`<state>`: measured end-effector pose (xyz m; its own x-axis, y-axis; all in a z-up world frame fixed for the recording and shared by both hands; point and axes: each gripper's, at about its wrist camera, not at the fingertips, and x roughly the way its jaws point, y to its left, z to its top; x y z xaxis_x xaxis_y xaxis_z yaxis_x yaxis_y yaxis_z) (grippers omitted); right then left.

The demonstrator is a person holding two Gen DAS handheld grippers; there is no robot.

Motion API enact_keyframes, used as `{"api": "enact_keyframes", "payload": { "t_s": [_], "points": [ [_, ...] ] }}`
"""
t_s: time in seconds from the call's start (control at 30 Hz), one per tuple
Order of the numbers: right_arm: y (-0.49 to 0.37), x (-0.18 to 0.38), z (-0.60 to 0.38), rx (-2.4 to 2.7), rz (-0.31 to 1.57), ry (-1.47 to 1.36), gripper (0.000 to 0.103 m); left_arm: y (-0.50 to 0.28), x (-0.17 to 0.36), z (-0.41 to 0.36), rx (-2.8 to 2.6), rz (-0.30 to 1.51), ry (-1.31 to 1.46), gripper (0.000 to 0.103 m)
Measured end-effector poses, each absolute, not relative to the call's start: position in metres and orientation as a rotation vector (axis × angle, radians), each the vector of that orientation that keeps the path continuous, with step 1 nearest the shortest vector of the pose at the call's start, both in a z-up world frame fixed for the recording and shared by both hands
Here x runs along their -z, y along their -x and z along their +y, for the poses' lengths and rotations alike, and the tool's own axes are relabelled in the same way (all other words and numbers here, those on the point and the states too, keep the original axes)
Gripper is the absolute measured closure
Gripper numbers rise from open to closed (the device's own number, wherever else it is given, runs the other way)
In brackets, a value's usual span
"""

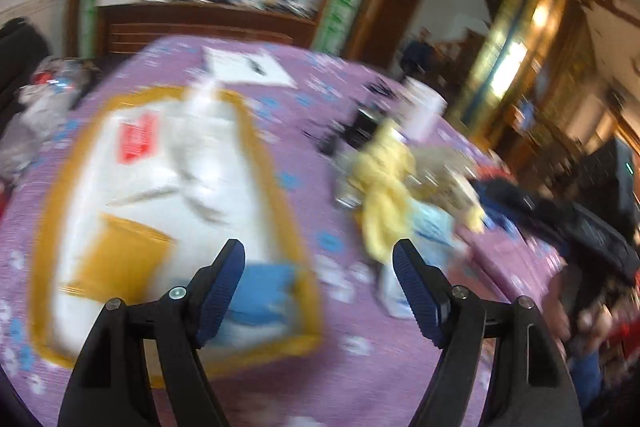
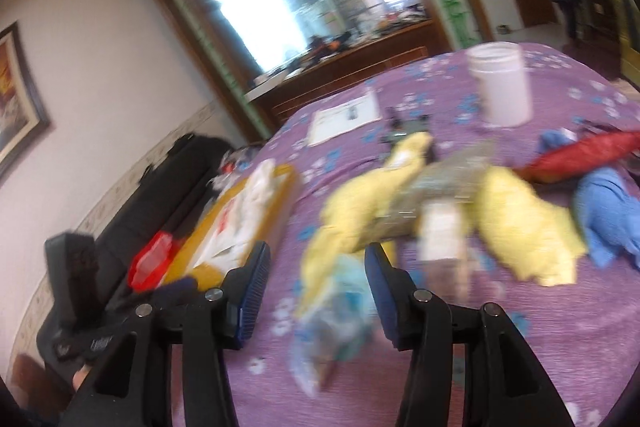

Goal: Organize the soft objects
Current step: 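Grasp the white tissue pouch with the left tool while the right tool grasps the pink fuzzy ball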

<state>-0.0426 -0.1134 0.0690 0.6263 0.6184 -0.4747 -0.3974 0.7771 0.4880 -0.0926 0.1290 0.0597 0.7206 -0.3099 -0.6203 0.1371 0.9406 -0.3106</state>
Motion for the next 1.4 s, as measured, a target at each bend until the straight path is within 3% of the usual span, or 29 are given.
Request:
{"api": "enact_keyframes", "payload": {
  "t_s": [0.23,0.47,0.5,0.53,1.03,1.4],
  "points": [
    [0.029,-0.048,-0.147,-0.550,0.685,-0.436,0.050,0.075,-0.037,0.043,0.362,0.859,0.113,0.024],
    [0.024,-0.038,-0.153,-0.590,0.714,-0.481,0.050,0.039,-0.017,0.019,0.340,0.956,0.096,0.025],
    [0.024,-0.036,-0.152,-0.593,0.715,-0.477,0.050,0.034,-0.014,0.020,0.331,0.958,0.112,0.032],
    [0.024,-0.036,-0.151,-0.603,0.720,-0.474,0.050,0.030,-0.012,0.020,0.322,0.959,0.117,0.049],
    [0.029,-0.024,-0.134,-0.586,0.851,-0.306,0.045,0.053,-0.011,0.037,0.398,0.964,0.170,0.048],
    [0.027,-0.023,-0.133,-0.585,0.843,-0.308,0.045,0.063,-0.014,0.039,0.410,0.958,0.157,0.044]
  ]
}}
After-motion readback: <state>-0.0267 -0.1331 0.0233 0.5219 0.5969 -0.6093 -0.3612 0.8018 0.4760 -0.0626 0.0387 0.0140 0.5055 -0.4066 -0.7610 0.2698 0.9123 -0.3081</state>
